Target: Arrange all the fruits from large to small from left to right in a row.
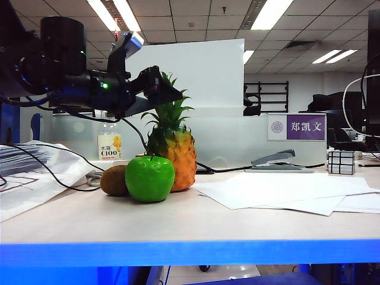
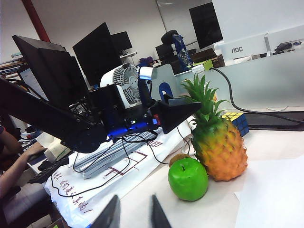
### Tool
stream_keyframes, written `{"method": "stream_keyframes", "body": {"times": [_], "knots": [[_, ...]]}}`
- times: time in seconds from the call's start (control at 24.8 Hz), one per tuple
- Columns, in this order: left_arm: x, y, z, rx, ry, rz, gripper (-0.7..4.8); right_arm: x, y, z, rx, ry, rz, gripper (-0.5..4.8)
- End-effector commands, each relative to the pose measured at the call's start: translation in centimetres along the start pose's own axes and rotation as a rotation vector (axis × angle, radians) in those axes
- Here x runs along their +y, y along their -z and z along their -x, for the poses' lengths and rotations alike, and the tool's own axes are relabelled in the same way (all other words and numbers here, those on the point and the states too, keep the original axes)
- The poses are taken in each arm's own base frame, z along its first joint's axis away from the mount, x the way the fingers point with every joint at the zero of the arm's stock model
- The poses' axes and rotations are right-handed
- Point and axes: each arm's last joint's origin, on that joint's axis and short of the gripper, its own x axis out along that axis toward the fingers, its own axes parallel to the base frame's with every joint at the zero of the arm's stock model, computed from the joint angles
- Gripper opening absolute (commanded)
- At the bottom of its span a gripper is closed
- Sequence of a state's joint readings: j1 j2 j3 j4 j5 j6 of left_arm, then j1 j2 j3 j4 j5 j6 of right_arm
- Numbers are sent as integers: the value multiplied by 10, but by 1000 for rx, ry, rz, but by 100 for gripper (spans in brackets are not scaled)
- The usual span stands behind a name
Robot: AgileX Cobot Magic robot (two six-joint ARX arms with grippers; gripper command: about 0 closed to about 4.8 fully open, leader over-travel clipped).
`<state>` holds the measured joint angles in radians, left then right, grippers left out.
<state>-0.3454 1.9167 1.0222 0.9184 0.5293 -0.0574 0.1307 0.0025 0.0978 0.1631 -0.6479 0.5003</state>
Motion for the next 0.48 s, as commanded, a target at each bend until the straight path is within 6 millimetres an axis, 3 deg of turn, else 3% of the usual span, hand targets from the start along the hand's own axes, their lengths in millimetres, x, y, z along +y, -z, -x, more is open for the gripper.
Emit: {"method": "stream_keyframes", "body": {"times": [0.04, 0.28, 0.36, 0.4, 0.48], "knots": [[1, -5, -8, -30, -35, -14, 479, 2, -3, 0, -14, -7, 11, 86], [0, -8, -17, -46, -104, -25, 479, 2, -3, 0, -16, -7, 12, 86], [0, -6, -17, -25, -104, -33, -32, 2, -3, 0, -16, -7, 12, 86], [0, -5, -17, -20, -106, -37, -3, 2, -3, 0, -17, -7, 13, 86], [0, -3, -17, -4, -105, -42, -5, 2, -4, 0, -17, -7, 15, 86]]}}
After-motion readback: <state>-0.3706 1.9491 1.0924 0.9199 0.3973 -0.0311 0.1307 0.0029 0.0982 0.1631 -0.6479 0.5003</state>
